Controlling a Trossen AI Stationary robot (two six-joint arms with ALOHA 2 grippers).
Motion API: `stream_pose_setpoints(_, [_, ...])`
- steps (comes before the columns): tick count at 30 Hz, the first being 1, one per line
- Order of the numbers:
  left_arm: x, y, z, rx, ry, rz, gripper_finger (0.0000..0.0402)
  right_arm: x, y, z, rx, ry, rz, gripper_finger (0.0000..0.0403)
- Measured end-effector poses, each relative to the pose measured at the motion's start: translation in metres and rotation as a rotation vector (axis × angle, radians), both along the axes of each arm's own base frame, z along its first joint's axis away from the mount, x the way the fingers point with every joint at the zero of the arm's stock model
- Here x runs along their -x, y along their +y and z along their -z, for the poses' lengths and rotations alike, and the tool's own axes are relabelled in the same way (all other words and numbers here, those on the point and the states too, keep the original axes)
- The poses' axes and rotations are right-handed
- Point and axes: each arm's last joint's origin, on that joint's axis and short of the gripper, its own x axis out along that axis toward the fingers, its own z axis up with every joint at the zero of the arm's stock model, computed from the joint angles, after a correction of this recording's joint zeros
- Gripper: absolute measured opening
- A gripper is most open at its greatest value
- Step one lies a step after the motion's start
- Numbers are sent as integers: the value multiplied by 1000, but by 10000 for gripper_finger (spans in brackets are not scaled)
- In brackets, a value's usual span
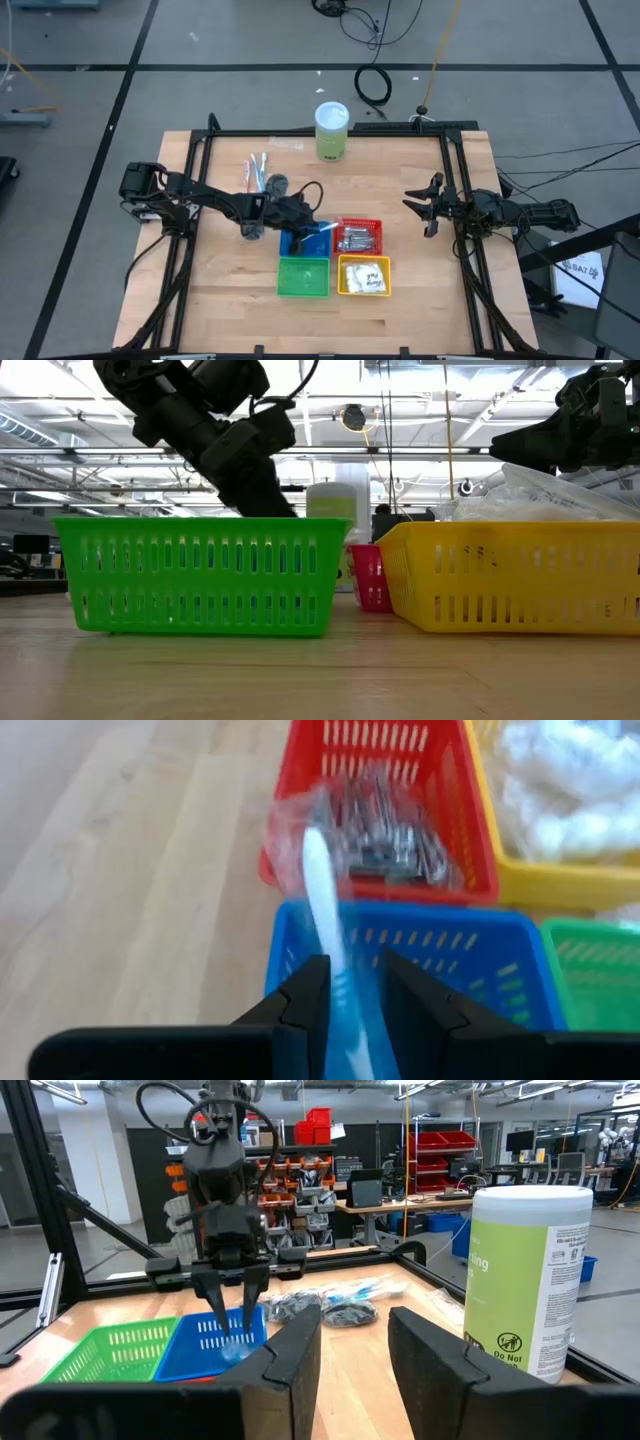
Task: Pick & Place Travel size toiletries
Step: Put the left blue toothbrush into the blue basket, then put the orange toothbrush into the blue basket
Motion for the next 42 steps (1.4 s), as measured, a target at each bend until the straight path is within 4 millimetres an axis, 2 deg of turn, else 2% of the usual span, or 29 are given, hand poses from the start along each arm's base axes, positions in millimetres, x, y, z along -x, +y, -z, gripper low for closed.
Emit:
stream_pose_setpoints(7, [7,5,8,49,115,-102,88,0,0,0,0,1,0,110])
stream_pose_setpoints(12, [5,5,3,66,65,-117,88,0,0,0,0,0,0,110])
stream_pose_setpoints(15, [5,7,-9,55,-6,-152,88,0,0,0,0,0,0,110])
stream_pose_setpoints(19, [14,14,-34,-8,-85,-261,88,0,0,0,0,1,0,110])
stream_pose_setpoints(24, [40,26,-70,-65,-152,-448,88,0,0,0,0,0,0,110])
stream_pose_setpoints(27, [59,37,-82,-44,-140,-602,90,0,0,0,0,1,0,110])
stream_pose_setpoints(30, [77,49,-84,-21,-98,-786,111,0,0,0,0,0,0,110])
stream_pose_setpoints(35, [94,67,-77,-48,-12,-1000,178,0,0,0,0,0,0,110])
stream_pose_setpoints(42, [98,90,-69,-99,67,-1055,245,0,0,0,0,0,0,110])
